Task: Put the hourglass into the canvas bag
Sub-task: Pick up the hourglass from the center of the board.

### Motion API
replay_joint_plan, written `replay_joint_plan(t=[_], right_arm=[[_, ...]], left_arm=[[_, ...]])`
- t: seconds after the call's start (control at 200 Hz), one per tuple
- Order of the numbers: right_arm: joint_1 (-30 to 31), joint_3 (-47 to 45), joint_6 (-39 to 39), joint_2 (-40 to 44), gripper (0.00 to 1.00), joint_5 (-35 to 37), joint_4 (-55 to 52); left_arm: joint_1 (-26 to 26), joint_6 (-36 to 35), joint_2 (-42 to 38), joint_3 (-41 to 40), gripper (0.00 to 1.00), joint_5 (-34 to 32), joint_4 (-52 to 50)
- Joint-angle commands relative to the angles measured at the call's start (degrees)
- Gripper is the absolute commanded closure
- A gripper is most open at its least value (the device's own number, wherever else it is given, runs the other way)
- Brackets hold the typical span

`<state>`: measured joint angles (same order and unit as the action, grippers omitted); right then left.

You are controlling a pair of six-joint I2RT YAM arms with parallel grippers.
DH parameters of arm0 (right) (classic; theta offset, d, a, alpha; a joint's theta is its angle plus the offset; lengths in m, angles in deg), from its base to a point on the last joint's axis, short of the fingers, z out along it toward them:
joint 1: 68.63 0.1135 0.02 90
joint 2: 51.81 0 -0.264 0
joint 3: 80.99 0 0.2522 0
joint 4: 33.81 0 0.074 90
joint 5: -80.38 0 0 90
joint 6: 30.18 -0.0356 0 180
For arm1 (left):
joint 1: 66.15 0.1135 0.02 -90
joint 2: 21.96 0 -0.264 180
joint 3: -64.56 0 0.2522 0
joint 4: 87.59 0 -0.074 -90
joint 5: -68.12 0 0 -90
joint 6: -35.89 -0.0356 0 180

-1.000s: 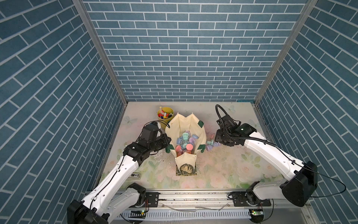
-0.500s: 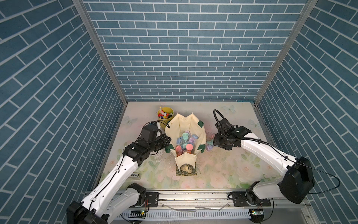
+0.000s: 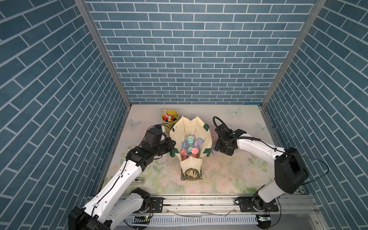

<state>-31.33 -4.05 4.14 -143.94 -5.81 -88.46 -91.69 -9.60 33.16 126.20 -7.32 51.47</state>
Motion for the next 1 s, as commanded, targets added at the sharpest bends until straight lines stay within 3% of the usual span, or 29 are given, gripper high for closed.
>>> replay_joint_plan(t=[0.0,0.36,0.655,0.99], right_arm=[[-0.28,1.77,-2.33,-2.17,0.39,0.49,2.23],[-0.38,1.46,-3.44,-5.91,0.39,0.91,5.01],[-0.38,-0.67,-4.56,-7.79,0.48,1.19,5.66],[-0.24,-5.06,-6.62,-8.50,0.49,1.39,6.75]], left_arm=[[-0.26,-0.83,-0.47,1.17,0.86,-0.51,-0.77],[-0.26,-0.77,-0.51,1.08,0.87,-0.09,-0.50],[-0.29,-0.83,-0.63,1.08,0.87,-0.01,-0.90],[-0.21,-0.49,-0.57,0.73,0.88,-0.03,-0.51]])
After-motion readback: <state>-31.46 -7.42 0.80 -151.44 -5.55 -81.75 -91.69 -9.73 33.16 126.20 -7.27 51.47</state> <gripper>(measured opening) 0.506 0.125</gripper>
